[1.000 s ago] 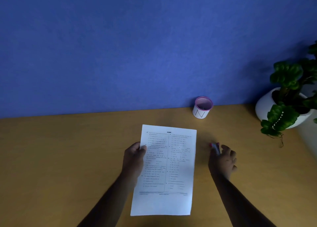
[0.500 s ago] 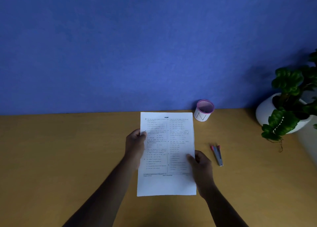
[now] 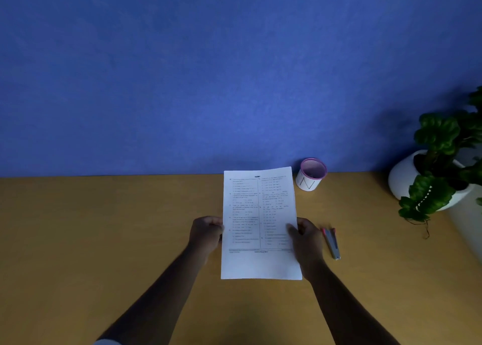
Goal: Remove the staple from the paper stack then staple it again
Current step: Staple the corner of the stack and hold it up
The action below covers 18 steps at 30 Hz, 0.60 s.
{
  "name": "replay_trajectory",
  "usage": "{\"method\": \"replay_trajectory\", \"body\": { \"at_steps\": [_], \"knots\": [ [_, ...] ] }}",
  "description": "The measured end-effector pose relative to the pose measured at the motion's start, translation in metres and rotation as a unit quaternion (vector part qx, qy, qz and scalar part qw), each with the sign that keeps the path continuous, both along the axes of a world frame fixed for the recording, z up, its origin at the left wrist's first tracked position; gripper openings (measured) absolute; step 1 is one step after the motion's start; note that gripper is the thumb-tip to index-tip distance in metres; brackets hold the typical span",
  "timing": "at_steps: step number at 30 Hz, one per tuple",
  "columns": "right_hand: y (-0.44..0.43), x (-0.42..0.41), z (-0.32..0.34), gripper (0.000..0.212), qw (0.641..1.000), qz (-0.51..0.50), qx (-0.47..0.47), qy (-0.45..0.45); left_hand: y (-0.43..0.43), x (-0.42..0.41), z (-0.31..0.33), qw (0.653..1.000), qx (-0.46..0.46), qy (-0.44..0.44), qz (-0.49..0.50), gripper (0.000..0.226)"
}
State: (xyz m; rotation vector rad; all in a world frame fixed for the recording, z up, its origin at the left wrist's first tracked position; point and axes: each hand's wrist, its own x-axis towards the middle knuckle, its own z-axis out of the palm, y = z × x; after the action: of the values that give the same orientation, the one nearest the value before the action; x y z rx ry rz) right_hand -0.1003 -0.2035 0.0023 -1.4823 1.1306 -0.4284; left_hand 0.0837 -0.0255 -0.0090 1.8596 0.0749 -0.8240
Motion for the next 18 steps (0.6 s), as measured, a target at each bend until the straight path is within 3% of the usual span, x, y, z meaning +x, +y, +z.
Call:
{"method": "replay_trajectory", "body": {
  "at_steps": [7, 12, 18],
  "knots": [
    [-0.001, 0.007, -0.029, 0.01, 0.995, -0.001, -0.035, 0.094, 0.0, -0.007, -0.021, 0.998, 0.055, -0.028, -0.019, 0.015],
    [-0.005, 0.011, -0.043, 0.023, 0.985, 0.004, -0.068, 0.157, -0.006, -0.009, -0.029, 0.992, 0.1, -0.071, -0.016, 0.022],
    [-0.009, 0.013, -0.047, 0.029, 0.97, 0.058, -0.099, 0.215, -0.004, -0.009, -0.041, 0.988, 0.119, -0.095, -0.029, 0.012]
  ]
}}
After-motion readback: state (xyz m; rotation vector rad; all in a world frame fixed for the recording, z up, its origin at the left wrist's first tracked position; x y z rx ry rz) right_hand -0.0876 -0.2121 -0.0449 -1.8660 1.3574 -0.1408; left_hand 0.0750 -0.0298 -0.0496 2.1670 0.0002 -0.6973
